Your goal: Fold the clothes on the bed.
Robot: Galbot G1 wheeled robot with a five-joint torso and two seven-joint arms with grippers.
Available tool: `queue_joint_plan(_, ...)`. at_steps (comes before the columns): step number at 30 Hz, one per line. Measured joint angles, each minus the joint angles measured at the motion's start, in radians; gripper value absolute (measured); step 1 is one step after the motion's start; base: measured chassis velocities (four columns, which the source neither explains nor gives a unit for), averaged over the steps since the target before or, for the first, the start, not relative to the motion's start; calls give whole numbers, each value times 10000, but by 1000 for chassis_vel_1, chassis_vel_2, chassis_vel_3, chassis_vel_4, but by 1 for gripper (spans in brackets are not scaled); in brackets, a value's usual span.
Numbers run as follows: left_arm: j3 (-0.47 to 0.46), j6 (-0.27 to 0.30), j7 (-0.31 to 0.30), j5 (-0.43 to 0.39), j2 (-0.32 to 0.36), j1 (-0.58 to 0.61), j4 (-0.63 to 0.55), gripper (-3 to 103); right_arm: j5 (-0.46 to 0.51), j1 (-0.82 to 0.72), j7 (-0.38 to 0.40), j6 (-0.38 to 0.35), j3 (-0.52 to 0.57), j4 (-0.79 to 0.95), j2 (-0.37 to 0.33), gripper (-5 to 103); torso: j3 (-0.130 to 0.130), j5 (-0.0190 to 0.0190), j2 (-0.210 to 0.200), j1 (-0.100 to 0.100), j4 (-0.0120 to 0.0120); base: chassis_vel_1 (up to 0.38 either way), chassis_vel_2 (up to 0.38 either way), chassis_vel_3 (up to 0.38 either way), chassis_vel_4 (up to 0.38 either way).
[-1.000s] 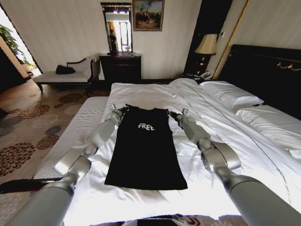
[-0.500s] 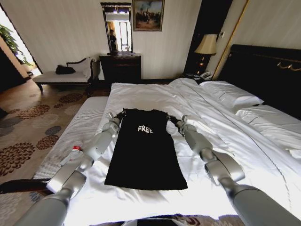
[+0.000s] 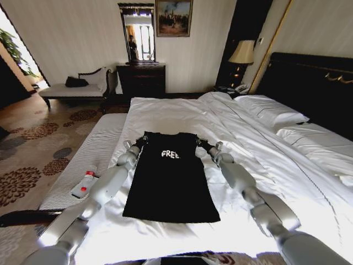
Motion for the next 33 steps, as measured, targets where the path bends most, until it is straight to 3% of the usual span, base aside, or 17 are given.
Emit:
queue_joint_plan(12,-436,-658,-357,299,798,1697,-2154,2,-534,-2032,350,814,788,2197,-952,1,0,0,1,0,3,0,0,0,0)
queue_joint_plan(19,-701,-1008,-537,572,1230,2897,-3286,2,-515,-3690,855,573,1531,4302,-1318,1,-1,0,1,1,0,0,0,0,0)
queue_joint_plan(23,-866,-1099,-617,637,1499,3486,-3774,2,-707,-4356,955,542,1787,5003,-1409,1,-1,1,1,0,-1,0,0,0,0)
queue_joint_plan(25,-1214,-1159,-685,924,1677,4432,-4348,2,-981,-4971,1103,611,1988,5556,-1426,1,0,-2,1,0,5,0,0,0,0)
queue_joint_plan(33,-1908,-1374,-693,1511,1780,6017,-5323,2,-1643,-6368,1276,861,2621,6493,-1212,1,-1,-1,2,-1,3,0,0,0,0)
